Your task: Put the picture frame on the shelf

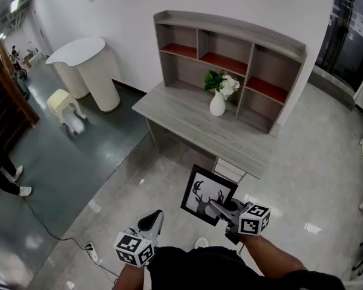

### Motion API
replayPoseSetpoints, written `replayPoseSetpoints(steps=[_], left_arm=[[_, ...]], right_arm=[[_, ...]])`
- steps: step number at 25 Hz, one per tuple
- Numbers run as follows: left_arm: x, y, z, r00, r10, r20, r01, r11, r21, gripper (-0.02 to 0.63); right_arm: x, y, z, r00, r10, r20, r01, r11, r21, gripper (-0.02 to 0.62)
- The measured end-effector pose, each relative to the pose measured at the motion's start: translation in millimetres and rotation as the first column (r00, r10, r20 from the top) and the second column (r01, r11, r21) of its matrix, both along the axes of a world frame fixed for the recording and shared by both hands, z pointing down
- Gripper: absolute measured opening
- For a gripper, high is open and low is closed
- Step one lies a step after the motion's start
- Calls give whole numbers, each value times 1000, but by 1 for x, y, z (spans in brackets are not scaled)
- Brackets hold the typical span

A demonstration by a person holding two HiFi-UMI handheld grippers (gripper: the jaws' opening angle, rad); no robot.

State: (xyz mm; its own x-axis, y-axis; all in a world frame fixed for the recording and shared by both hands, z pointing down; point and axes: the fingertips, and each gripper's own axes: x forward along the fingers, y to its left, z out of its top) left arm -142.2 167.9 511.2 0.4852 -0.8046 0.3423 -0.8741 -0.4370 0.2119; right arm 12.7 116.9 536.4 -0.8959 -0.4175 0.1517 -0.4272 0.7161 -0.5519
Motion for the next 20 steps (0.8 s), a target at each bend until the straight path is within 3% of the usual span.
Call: replayPoseSetpoints(steps=[4,11,20], left_arm=[[-4,-20,5,1000,3,-5,-3,1000,-23,10],[9,-83,15,993,120,-14,-121,992,-24,11],[-11,-211,-12,959,284,-16,-284,958,29,9]], right_arm=[[3,-13,5,1000,18,-3,-18,1000,-18,21],[17,-57,15,992,128,-13,-128,991,-26,22],[12,-146,-3,945,326,-30,-326,945,-11,22]])
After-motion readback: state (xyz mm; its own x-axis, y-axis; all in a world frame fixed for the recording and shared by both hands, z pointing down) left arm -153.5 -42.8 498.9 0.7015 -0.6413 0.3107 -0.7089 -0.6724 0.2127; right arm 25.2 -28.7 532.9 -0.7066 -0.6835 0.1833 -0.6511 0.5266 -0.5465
